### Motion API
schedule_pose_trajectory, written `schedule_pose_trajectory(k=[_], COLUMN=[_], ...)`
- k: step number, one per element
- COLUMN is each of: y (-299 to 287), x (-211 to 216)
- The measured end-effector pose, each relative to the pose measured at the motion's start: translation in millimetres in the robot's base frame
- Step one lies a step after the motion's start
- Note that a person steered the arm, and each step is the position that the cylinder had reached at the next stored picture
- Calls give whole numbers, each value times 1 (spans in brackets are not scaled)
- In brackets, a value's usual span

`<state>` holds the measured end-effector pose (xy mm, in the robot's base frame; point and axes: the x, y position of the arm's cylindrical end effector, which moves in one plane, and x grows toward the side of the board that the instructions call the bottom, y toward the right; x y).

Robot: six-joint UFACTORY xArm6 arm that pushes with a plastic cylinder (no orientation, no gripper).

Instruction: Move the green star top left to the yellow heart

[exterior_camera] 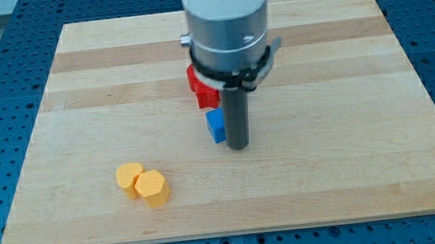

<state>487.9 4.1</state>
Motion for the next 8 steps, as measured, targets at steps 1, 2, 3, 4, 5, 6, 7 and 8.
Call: schedule_pose_trajectory(k=[1, 2, 3, 4, 5, 6, 7, 8], y=[-56, -26, 71, 112, 114, 116, 139, 135], x=[-25, -12, -34, -41, -41, -42, -117, -220])
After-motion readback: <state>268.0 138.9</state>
